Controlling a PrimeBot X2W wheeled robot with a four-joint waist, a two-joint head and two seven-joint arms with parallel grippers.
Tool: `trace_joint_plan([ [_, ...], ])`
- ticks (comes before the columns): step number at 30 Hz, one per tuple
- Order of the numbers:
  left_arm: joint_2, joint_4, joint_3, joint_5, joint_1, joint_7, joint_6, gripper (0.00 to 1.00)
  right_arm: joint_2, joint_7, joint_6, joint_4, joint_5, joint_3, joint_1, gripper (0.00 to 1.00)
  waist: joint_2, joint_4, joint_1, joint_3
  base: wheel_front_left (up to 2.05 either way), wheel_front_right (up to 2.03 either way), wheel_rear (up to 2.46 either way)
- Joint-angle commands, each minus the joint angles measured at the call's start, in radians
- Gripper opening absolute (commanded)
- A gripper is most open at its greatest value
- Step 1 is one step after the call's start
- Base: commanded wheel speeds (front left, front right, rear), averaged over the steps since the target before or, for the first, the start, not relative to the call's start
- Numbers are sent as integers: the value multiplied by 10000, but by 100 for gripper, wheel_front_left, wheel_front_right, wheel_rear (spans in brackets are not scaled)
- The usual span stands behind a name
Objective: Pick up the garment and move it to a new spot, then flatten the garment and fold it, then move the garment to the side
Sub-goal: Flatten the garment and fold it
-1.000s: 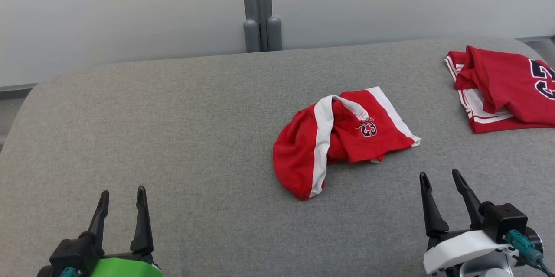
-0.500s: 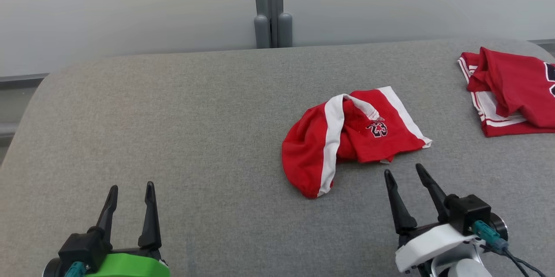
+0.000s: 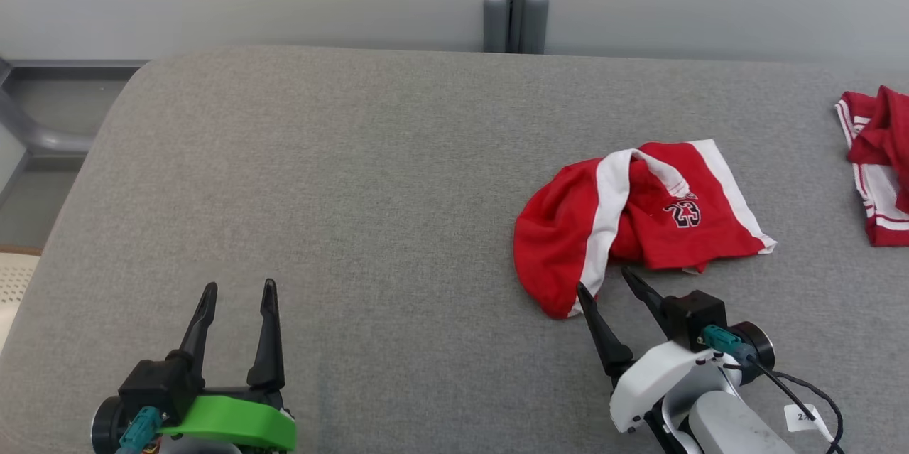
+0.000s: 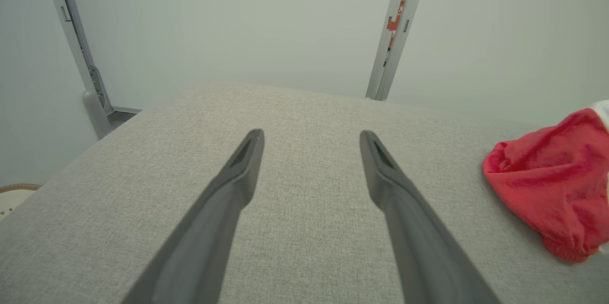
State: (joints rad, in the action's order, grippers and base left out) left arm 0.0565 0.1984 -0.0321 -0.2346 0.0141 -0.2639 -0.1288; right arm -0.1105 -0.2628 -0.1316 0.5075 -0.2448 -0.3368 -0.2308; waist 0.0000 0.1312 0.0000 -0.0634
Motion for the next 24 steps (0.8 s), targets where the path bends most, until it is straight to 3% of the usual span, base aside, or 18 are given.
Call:
trace_joint_plan([
  [1, 27, 18, -6, -2, 207, -1, -32, 100, -73, -24, 19, 345, -9, -52, -236, 100, 0, 479, 0, -307, 0, 0, 0],
  [7, 8, 84, -122, -44, 325, 1, -32, 100, 91, -25, 19, 1778, -254, -279, -825, 100, 0, 825, 0, -488, 0, 0, 0],
  [8, 5, 86, -128, -41, 342, 1, -32, 100, 129, -25, 19, 1951, -323, -305, -902, 34, 0, 840, 0, -502, 0, 0, 0],
  [9, -2, 97, -128, -35, 363, 1, -32, 100, 168, -24, 19, 2166, -408, -344, -966, 0, 0, 845, 0, -512, 0, 0, 0],
  [15, -28, 158, -116, -71, 331, 1, -32, 100, -101, -25, 20, 2084, -489, -90, -1057, 0, 0, 538, 0, -380, 0, 0, 0],
  [24, -44, 137, -149, -108, 38, -1, -33, 100, -1377, -25, 20, -5, 515, 542, 302, 0, 0, -356, 0, -58, 0, 0, 0],
])
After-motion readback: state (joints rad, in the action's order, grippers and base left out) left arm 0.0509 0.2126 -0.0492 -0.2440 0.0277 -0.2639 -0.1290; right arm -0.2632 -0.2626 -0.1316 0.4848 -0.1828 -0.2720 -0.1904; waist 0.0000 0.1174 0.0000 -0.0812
